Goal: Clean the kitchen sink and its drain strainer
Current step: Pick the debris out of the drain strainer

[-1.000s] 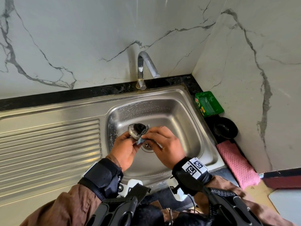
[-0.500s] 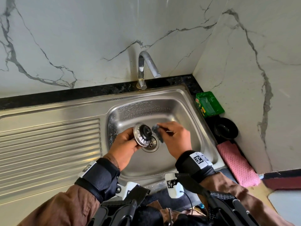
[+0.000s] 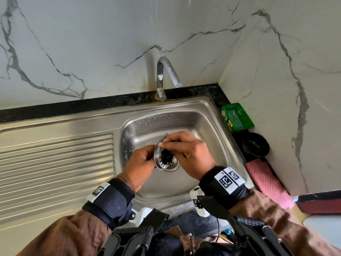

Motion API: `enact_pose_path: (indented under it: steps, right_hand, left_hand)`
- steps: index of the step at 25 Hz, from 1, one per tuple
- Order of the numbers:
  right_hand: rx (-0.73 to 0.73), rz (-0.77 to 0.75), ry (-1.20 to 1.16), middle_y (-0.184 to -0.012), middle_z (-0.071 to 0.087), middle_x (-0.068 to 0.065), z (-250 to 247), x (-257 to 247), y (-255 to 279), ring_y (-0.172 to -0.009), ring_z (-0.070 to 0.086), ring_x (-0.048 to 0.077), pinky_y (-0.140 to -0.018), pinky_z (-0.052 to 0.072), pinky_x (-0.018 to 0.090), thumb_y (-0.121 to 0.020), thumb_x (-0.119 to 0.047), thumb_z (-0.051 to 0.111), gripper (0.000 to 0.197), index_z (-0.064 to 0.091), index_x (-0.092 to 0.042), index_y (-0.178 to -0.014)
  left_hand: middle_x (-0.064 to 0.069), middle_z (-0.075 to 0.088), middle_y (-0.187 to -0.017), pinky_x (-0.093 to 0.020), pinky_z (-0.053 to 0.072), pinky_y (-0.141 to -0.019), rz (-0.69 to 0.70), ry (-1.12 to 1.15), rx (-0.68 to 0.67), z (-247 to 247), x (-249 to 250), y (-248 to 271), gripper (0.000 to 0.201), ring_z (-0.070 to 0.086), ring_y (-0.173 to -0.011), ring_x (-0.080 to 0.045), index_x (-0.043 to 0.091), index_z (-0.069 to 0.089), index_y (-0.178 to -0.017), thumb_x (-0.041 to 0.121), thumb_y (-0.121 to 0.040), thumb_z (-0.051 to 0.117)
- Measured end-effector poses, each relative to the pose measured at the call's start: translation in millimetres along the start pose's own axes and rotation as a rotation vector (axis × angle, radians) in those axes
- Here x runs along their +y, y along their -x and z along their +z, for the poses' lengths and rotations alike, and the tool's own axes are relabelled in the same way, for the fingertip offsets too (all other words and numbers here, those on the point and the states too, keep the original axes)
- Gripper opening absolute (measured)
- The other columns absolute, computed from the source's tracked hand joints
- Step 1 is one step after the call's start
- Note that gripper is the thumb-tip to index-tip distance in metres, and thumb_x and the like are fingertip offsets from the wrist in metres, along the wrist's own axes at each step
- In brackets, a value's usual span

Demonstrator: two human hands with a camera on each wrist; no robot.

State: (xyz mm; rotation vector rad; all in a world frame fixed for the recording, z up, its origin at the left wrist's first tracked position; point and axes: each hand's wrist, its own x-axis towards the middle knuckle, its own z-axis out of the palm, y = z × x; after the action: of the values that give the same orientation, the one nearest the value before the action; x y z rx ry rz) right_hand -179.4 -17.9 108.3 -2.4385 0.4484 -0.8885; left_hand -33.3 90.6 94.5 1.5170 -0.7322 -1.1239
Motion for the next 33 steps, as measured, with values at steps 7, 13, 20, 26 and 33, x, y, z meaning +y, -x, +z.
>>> enact_pose_path:
  steps: [7, 13, 20, 26, 33]
  right_hand:
    - [-0.014, 0.076, -0.039, -0.105, 0.072, 0.002, 4, -7, -8, -0.097, 0.066, 0.013, -0.089, 0.053, 0.031, -0.082, 0.008, 0.066, 0.029, 0.079, -0.010, -0.100]
    - [0.027, 0.271, -0.040, -0.105, 0.072, 0.001, 7, 2, -8, -0.097, 0.066, 0.013, -0.089, 0.055, 0.035, -0.085, 0.004, 0.065, 0.027, 0.078, -0.011, -0.102]
    - [0.055, 0.393, -0.083, -0.103, 0.072, -0.003, 10, 5, -3, -0.095, 0.065, 0.006, -0.092, 0.055, 0.032, -0.084, 0.002, 0.069, 0.026, 0.078, -0.012, -0.105]
    - [0.065, 0.193, -0.090, -0.106, 0.071, -0.004, 8, -7, -4, -0.100, 0.064, 0.007, -0.092, 0.052, 0.025, -0.084, 0.004, 0.068, 0.031, 0.078, -0.016, -0.105]
    - [0.074, 0.701, -0.322, -0.094, 0.075, -0.007, 30, -12, 28, -0.086, 0.071, 0.005, -0.086, 0.058, 0.032, -0.080, -0.013, 0.080, 0.024, 0.078, -0.020, -0.102]
  left_hand:
    - [-0.008, 0.076, -0.093, -0.041, 0.056, -0.086, 0.013, -0.063, 0.023, -5, -6, 1, 0.024, 0.071, -0.090, -0.025, 0.008, 0.073, -0.103, -0.006, -0.088, 0.063]
    - [-0.006, 0.077, -0.093, -0.036, 0.059, -0.082, 0.008, -0.041, 0.044, -5, -7, 1, 0.028, 0.072, -0.091, -0.026, 0.010, 0.074, -0.103, -0.010, -0.085, 0.064]
    - [-0.008, 0.077, -0.092, -0.026, 0.057, -0.072, -0.008, 0.015, 0.024, -7, -4, 2, 0.031, 0.071, -0.080, -0.015, 0.011, 0.074, -0.100, -0.013, -0.084, 0.062]
    - [-0.015, 0.075, -0.094, -0.033, 0.060, -0.076, -0.022, 0.121, -0.020, -6, -2, 3, 0.025, 0.070, -0.084, -0.022, 0.004, 0.072, -0.102, -0.012, -0.087, 0.060]
    - [-0.007, 0.077, -0.087, -0.027, 0.061, -0.072, -0.047, 0.496, 0.164, -5, 3, 0, 0.024, 0.073, -0.081, -0.017, 0.003, 0.069, -0.097, -0.012, -0.091, 0.051]
